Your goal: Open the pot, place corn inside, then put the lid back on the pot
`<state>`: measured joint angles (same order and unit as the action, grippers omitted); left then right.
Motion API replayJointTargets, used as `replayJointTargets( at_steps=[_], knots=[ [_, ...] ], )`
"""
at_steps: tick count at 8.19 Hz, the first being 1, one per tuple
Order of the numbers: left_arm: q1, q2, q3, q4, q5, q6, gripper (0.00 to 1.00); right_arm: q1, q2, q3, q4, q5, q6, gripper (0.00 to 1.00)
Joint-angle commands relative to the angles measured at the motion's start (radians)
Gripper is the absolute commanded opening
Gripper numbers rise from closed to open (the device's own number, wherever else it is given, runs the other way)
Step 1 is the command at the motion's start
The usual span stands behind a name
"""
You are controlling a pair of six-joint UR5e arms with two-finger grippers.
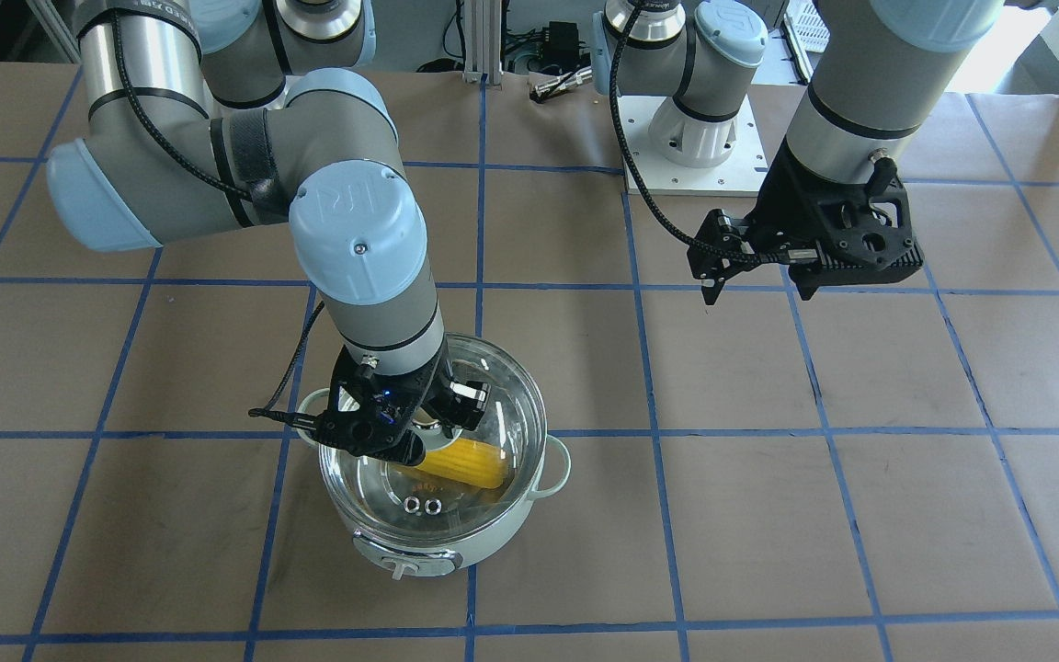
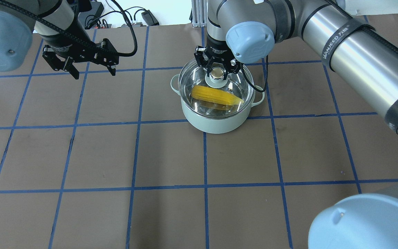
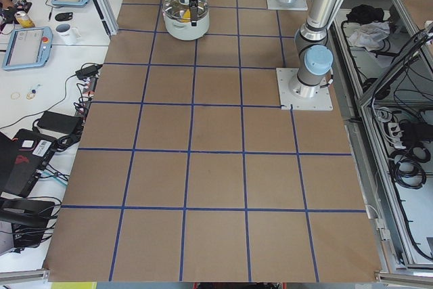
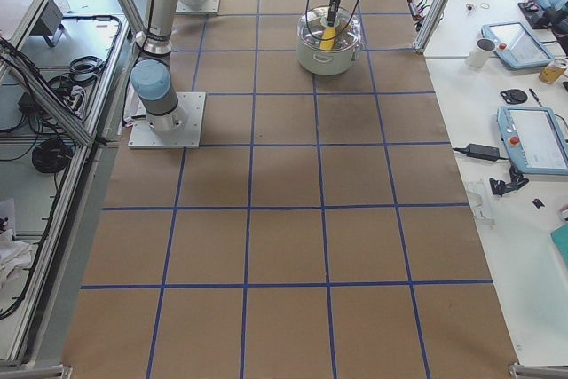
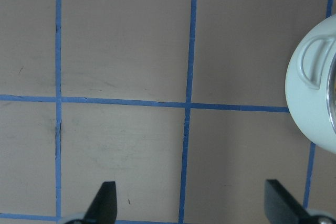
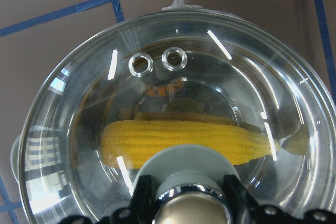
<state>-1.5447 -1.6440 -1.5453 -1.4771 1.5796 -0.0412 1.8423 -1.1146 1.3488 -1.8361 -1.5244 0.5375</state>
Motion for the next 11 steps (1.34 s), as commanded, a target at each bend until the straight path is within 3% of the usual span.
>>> replayJointTargets(
  at_steps=[1,3,6,11],
  knots=[
    [0.000,-0.005,-0.001,0.004,-0.004,-0.002,1.00,-0.003,0.002,0.003,0.000,-0.002,-0.010,0.15],
    [0.000,-0.005,-0.001,0.004,-0.003,-0.003,1.00,-0.003,0.001,0.013,0.000,-0.002,-0.010,0.25],
    [0.002,-0.007,-0.001,0.004,-0.001,-0.005,1.00,-0.003,0.001,0.018,-0.002,0.006,-0.011,0.46],
    [0.002,-0.008,-0.001,0.004,-0.003,-0.013,1.00,-0.003,-0.001,0.018,-0.032,0.009,0.007,0.69]
  ],
)
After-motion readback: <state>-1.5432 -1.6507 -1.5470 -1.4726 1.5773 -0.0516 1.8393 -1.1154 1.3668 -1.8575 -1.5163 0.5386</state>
